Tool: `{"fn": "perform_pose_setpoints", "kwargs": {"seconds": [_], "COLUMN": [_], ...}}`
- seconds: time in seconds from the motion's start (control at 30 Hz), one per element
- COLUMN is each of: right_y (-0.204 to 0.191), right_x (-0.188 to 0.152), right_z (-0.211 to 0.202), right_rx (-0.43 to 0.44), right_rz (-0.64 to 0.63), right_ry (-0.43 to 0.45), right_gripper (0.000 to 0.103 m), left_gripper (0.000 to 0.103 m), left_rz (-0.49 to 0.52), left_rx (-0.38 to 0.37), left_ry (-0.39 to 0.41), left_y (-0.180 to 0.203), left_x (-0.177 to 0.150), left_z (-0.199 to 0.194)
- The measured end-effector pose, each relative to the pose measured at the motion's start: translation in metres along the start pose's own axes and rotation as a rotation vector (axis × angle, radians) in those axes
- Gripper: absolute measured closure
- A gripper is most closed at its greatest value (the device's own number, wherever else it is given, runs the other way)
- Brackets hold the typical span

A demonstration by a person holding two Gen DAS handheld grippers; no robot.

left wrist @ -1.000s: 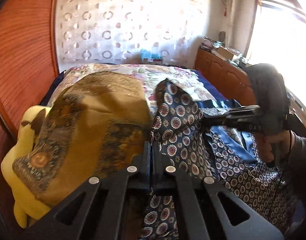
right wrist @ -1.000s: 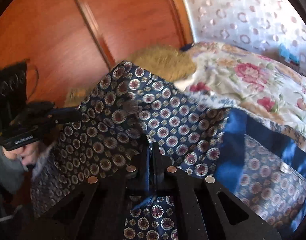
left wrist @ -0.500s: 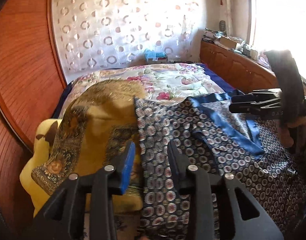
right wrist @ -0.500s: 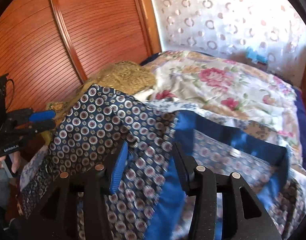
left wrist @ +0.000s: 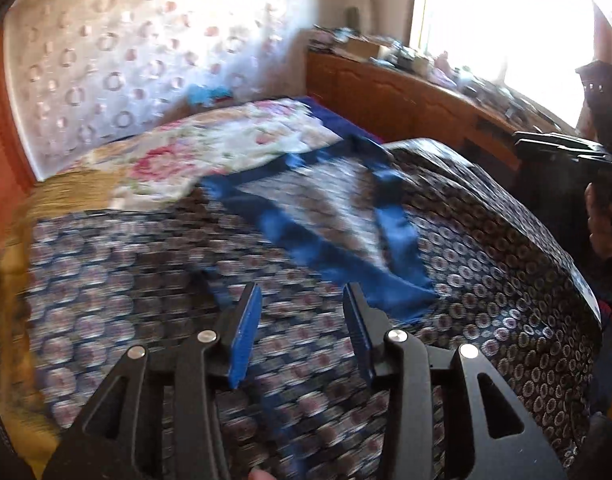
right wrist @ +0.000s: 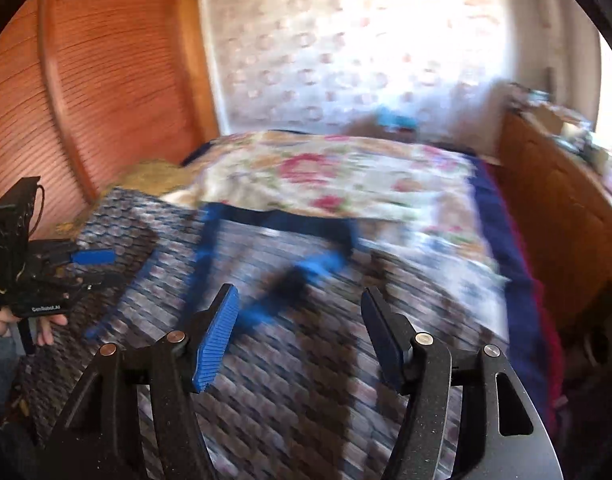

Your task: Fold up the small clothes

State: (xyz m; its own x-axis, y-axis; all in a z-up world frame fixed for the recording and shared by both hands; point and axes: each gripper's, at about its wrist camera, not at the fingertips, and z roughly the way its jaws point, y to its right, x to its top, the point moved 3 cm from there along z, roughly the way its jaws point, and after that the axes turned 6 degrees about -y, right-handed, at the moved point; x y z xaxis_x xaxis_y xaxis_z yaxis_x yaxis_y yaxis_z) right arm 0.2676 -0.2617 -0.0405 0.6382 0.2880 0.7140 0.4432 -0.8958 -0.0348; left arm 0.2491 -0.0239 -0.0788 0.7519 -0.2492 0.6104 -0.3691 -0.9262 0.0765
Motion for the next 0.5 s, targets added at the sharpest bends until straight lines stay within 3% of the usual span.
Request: {"fn": "perform_pose_setpoints", "kwargs": {"seconds": [0.27,0.5], "right_y": [0.088,0.114], "right_x": [-0.074,-0.113], "right_z": [-0.018,-0.012], "right_rx": [-0.159,-0.160], "right_rz": [0.197,0.307], "right_ry": [-0.092,-0.141], "right_gripper": [0.038,0.038], "left_gripper": [0.058,0.054], "left_rz": [0.078,0.106], "left_rx": [-0.031,-0.010], "left_ry": [-0.080,-0.071], "left_y": [0.038,0.048], "left_x": [0.004,-0.003], "left_z": [0.035,0.043]}}
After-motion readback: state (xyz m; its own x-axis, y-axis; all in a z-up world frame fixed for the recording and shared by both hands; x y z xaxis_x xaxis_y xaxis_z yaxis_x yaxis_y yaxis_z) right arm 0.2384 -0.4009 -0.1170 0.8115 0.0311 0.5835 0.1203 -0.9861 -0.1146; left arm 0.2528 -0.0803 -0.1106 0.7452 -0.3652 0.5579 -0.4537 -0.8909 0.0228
